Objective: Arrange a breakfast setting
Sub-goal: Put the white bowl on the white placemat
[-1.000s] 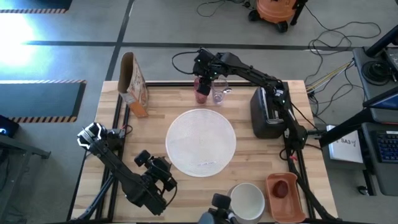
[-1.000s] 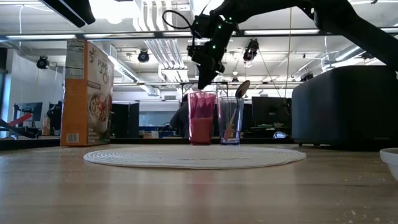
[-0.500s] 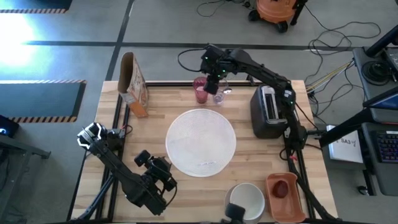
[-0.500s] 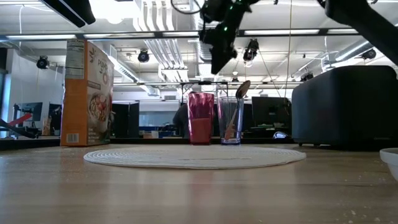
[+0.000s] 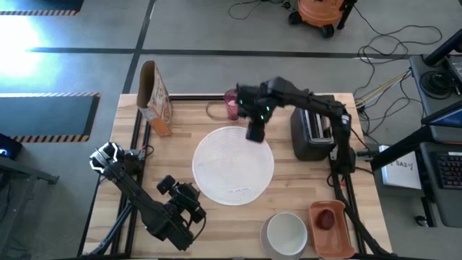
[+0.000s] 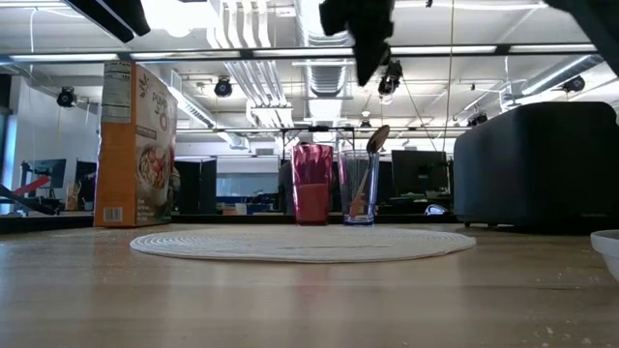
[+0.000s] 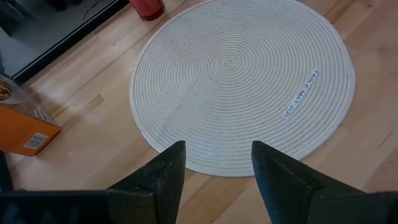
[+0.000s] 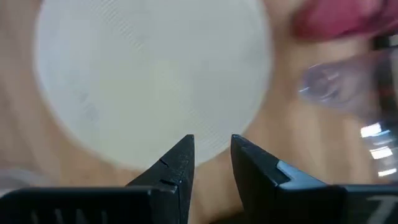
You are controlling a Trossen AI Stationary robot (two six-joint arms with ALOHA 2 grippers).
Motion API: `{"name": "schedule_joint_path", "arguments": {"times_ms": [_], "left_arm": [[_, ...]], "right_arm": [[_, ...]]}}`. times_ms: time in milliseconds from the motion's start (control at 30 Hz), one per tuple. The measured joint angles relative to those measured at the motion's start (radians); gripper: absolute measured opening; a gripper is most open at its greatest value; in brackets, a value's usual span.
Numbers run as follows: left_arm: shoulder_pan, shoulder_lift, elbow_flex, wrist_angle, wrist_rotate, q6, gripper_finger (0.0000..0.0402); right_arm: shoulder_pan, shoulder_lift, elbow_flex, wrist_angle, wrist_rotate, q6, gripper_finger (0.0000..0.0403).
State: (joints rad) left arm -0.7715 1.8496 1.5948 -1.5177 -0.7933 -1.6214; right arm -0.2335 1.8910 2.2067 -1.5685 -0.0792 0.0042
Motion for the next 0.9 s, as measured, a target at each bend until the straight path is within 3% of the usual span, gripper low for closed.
{"name": "schedule_joint_path", "arguments": {"times_ms": [233,533,700,900], "left_arm": [[-0.001,0.0,0.0,-0.002,-0.006,-0.011,0.0168],[-0.002,-0.003,0.035,-0.001,-0.026,0.032,0.0168],[-0.002,-0.005,0.062,0.021,-0.033,0.102,0.0168],[-0.002,-0.005,0.063,0.025,-0.029,0.139,0.0168]], "right_arm": [[0.19,-0.19,-0.315,0.0,0.0,0.134,0.0104],[0.495,-0.451,-0.735,0.213,-0.001,0.556,0.0089],[0.614,-0.499,-0.883,0.371,0.0,0.695,0.0093],[0.69,-0.485,-0.968,0.475,-0.008,0.72,0.011]]}}
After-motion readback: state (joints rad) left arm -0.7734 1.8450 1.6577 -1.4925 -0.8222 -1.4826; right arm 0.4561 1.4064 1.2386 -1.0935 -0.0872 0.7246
